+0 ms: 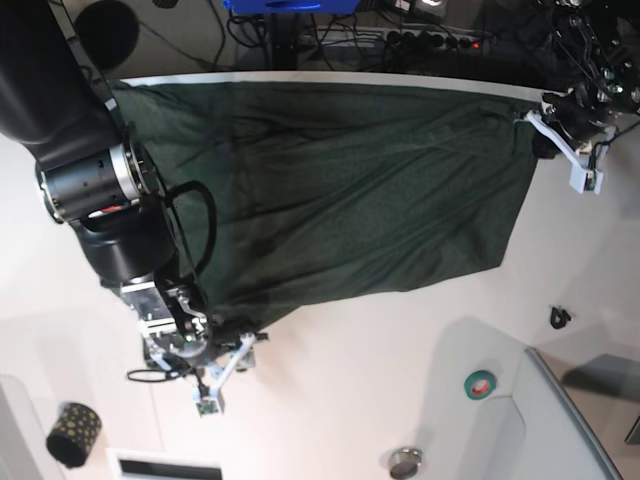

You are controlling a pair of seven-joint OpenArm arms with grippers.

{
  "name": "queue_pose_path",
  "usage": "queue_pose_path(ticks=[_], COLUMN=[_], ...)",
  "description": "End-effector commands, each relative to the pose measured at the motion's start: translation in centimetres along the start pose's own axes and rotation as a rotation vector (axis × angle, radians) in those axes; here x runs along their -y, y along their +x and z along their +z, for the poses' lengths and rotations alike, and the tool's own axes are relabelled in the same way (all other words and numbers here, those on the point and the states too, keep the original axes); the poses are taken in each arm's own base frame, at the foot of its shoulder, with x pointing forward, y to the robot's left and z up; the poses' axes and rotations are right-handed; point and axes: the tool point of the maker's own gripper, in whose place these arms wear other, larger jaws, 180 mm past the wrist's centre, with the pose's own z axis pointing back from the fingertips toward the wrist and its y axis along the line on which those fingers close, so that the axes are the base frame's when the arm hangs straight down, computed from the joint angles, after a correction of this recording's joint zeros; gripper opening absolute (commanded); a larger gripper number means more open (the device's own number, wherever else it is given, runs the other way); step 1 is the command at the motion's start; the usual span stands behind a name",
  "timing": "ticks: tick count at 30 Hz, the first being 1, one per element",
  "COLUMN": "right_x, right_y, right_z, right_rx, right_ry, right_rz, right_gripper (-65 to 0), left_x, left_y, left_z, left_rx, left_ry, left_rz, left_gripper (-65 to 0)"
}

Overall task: Layout the t-shirt on the table in an organized manner, then fold the t-shirt properly
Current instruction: 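Pull the shirt corner with the right gripper along the table edge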

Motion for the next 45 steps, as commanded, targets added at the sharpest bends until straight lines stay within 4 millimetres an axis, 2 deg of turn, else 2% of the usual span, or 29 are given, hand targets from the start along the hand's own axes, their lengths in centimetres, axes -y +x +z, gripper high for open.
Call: queue_pose_path(ticks=[1, 4, 7, 10, 11, 15, 18, 25, 27, 31, 34, 36, 39, 40, 45], right_x=[3.8, 8.9, 11.0, 13.0, 13.2, 11.8, 11.6, 10.8, 10.5, 9.7, 9.8, 9.8, 9.6, 9.7, 10.1], right_y=[3.0, 2.4, 1.8, 1.3, 1.2, 0.8, 0.5, 0.3, -0.9, -1.3, -2.7, -3.2, -3.1, -3.0, -2.8], right_z=[0.3, 1.1, 1.5, 2.0, 2.0, 1.6, 1.6, 1.4, 1.4, 1.2, 1.2, 1.2, 1.2, 1.2, 1.3], right_rx=[0.065, 0.055, 0.045, 0.037, 0.035, 0.007, -0.012, -0.015, -0.033, -0.040, -0.073, -0.081, -0.078, -0.076, -0.071], right_ry=[-0.094, -0.244, -0.275, -0.303, -0.297, -0.226, -0.220, -0.206, -0.202, -0.190, -0.192, -0.192, -0.189, -0.190, -0.196], right_rz=[0.001, -0.006, 0.000, 0.006, 0.008, 0.013, 0.011, 0.009, 0.009, 0.007, 0.004, 0.003, 0.002, 0.002, 0.005], right_gripper=[-27.9, -26.6, -21.5, -20.3, -20.3, -20.3, -20.3, -20.3, -20.6, -21.0, -21.3, -28.1, -50.0, -55.1, -60.0], left_x=[-0.7, -0.1, 0.8, 2.2, 2.7, 5.0, 5.7, 5.8, 5.8, 5.7, 5.7, 5.6, 5.6, 5.6, 5.7], left_y=[1.3, 2.7, 5.0, 6.1, 6.3, 6.6, 6.3, 5.7, 5.6, 5.3, 5.3, 5.2, 5.1, 5.1, 5.1], left_z=[0.9, 1.6, 1.5, 0.3, -0.3, -1.8, -2.3, -3.0, -3.1, -3.1, -3.0, -3.0, -3.0, -3.0, -3.1], left_rx=[0.021, 0.030, 0.098, 0.123, 0.122, 0.104, 0.089, 0.067, 0.064, 0.058, 0.058, 0.057, 0.055, 0.055, 0.053], left_ry=[0.023, 0.028, -0.011, -0.051, -0.072, -0.139, -0.162, -0.176, -0.178, -0.177, -0.175, -0.174, -0.174, -0.174, -0.176], left_rz=[-0.029, -0.048, -0.032, -0.001, 0.004, -0.015, -0.021, 0.000, 0.003, 0.002, 0.000, 0.002, 0.004, 0.004, 0.003], left_gripper=[-65.0, -65.0, -65.0, -65.0, -65.0, -65.0, -65.0, -65.0, -65.0, -65.0, -65.0, -65.0, -65.0, -65.0, -65.0])
